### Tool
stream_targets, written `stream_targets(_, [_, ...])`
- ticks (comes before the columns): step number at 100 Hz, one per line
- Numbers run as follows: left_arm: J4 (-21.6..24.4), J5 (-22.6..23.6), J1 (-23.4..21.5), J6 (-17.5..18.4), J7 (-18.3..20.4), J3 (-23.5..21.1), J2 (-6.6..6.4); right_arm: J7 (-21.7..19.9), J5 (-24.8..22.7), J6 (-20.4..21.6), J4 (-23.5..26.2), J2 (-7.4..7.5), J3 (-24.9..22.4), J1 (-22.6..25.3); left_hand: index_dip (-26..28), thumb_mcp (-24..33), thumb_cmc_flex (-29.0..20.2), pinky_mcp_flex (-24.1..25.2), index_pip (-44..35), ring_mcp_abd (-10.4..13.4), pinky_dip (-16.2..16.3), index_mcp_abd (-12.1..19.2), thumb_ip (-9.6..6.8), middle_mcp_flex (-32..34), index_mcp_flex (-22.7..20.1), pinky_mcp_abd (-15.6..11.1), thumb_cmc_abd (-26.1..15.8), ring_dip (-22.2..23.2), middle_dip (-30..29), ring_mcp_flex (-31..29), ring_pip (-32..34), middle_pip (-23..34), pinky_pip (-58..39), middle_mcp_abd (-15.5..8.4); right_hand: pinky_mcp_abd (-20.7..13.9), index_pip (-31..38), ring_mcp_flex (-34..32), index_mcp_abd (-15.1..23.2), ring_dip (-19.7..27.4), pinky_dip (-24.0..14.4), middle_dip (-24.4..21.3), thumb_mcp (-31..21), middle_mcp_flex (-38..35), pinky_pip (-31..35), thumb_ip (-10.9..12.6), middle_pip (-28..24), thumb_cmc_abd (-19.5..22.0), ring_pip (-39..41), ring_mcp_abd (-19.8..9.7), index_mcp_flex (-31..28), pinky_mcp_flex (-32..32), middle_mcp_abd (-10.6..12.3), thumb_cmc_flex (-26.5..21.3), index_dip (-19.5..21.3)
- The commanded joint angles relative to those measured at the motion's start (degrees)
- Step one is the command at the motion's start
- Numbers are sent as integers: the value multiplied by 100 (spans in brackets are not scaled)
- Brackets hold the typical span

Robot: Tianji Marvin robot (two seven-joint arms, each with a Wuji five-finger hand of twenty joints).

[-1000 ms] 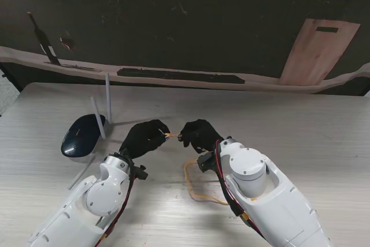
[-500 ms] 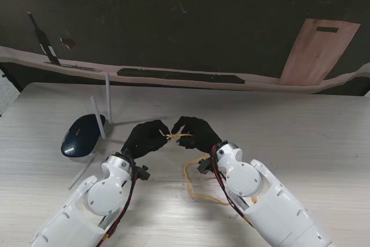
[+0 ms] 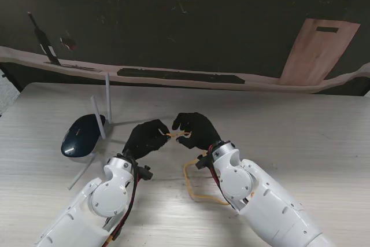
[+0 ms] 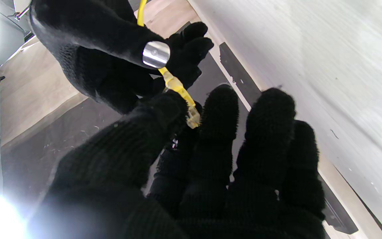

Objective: Untangle the Ethernet cable and plug it into the router

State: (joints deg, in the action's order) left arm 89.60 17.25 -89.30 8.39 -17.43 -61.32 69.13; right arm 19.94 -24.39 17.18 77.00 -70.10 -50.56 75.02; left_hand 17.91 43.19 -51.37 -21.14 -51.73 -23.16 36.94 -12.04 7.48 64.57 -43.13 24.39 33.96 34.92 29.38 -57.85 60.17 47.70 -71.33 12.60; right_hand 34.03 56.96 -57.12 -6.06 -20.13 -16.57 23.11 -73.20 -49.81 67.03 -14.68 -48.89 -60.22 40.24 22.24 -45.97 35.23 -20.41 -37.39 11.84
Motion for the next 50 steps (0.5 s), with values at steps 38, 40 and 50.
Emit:
stream_targets(38, [5, -41, -15, -7, 30, 1, 37, 114, -135, 31, -71, -82, 135, -55, 126, 327, -83, 80, -412, -126, 172, 9, -203, 48, -136, 1, -23, 48, 40, -47, 162, 206, -220, -42, 150, 818, -1010, 62, -85, -79, -191, -76, -930, 1008, -429, 111, -113, 312, 19, -665, 1187, 43, -333, -867])
stream_targets(40, [4, -44, -14, -4, 30, 2, 37, 117, -139, 29, -73, -83, 138, -57, 130, 326, -84, 84, -418, -130, 174, 23, -204, 47, -138, 3, -21, 48, 39, -46, 163, 206, -219, -40, 139, 821, -1060, 67, -103, -125, -208, -78, -973, 1085, -424, 90, -96, 364, 10, -691, 1260, 36, -331, -862])
stream_targets(50, [-3, -43, -7, 9, 34, 2, 36, 131, -132, 30, -80, -90, 147, -62, 131, 322, -82, 85, -417, -133, 177, 34, -202, 42, -133, 7, -25, 46, 36, -45, 164, 208, -221, -46, 95, 812, -1245, 68, -179, -337, -284, -70, -1137, 1396, -401, -14, -18, 619, 52, -798, 1536, -26, -337, -845])
